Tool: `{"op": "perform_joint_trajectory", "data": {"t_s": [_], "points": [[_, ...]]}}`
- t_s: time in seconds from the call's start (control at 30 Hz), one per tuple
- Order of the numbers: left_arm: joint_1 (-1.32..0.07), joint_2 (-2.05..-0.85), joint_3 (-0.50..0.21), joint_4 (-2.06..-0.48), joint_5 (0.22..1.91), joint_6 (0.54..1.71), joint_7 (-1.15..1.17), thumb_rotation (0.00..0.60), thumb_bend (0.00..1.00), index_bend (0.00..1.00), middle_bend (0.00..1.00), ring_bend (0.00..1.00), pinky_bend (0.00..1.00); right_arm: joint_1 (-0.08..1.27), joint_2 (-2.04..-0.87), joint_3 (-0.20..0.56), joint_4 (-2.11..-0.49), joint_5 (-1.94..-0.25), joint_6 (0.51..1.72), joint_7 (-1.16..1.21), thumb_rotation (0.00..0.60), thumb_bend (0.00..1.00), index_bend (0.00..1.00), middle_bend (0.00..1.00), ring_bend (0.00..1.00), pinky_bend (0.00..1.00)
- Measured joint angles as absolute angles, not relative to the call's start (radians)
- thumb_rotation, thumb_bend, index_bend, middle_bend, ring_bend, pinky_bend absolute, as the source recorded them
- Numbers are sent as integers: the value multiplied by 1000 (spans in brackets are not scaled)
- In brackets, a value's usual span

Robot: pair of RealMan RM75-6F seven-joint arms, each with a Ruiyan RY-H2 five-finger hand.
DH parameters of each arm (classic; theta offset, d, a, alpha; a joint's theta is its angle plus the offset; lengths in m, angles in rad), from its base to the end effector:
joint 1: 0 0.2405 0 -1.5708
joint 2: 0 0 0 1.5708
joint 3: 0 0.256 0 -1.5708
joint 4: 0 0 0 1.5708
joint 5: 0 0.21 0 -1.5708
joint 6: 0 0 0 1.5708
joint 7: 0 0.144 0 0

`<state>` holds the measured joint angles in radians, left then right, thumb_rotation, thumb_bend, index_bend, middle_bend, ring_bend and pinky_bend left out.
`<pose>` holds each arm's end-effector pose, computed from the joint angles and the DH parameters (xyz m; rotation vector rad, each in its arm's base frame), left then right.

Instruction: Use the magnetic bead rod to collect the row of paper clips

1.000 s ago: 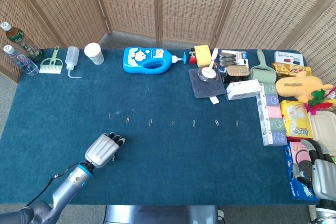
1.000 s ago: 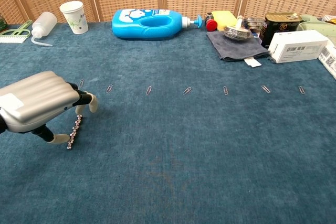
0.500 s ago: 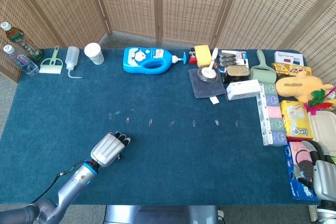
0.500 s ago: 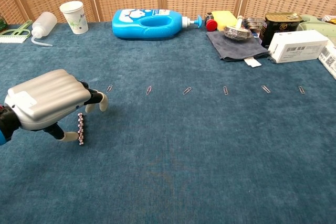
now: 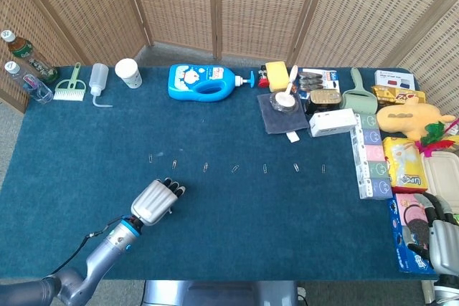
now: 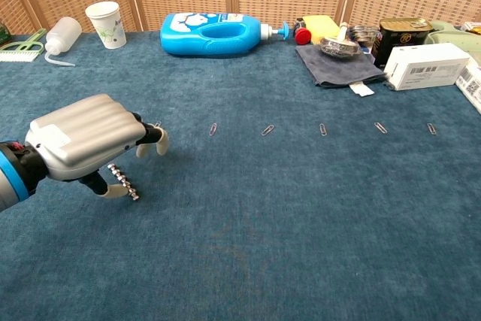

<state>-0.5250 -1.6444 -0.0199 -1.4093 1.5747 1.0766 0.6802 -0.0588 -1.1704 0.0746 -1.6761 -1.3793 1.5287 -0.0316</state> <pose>-0.1755 0.2545 -0.0530 -2.1124 -0.3314 -0.7773 -0.3291 -0.1380 0.1518 1.1372 -1.0465 0.8314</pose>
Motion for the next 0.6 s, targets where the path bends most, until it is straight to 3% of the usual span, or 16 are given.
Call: {"op": "perform_joint_trajectory", "data": {"t_s": [0.6], "points": [[-552,-1671,-34,-1405,1531,1058,691,600,137,329,456,442,758,-60,-1175,75,-1675,-1375,1525,-34,600,394,184,176,90,356]]}}
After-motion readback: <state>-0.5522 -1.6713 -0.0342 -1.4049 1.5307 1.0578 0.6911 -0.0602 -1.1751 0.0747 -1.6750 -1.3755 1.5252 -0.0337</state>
